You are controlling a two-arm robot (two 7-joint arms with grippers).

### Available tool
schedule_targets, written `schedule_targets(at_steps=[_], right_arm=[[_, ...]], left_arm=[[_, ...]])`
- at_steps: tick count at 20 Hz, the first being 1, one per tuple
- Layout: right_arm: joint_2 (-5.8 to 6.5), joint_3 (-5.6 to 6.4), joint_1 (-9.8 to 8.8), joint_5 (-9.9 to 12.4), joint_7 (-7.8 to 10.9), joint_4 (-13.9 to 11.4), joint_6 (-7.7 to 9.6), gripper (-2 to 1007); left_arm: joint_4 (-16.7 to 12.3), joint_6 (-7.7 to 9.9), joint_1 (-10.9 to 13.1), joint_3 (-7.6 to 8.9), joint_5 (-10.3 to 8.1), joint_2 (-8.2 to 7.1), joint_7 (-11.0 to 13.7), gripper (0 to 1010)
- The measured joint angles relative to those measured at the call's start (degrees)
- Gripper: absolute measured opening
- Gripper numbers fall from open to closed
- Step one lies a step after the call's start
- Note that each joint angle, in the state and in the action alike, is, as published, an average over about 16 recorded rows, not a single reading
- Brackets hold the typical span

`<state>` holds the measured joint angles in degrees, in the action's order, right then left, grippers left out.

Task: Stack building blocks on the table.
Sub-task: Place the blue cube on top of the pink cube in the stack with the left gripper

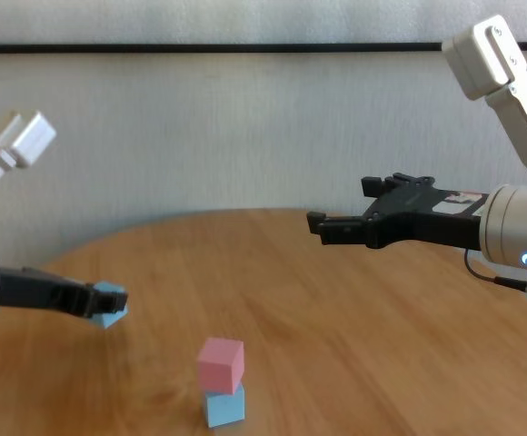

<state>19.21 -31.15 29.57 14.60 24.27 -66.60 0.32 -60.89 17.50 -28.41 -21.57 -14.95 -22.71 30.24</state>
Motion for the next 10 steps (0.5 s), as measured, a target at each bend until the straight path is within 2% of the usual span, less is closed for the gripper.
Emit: schedule_targets(at_steps=[10], right_arm=[[0.0, 0.0, 0.0, 0.0, 0.0, 0.0, 0.0, 1001]], left_arm=[[-8.74, -2.64, 2.27, -2.05, -2.82, -6.19, 10.32, 396]])
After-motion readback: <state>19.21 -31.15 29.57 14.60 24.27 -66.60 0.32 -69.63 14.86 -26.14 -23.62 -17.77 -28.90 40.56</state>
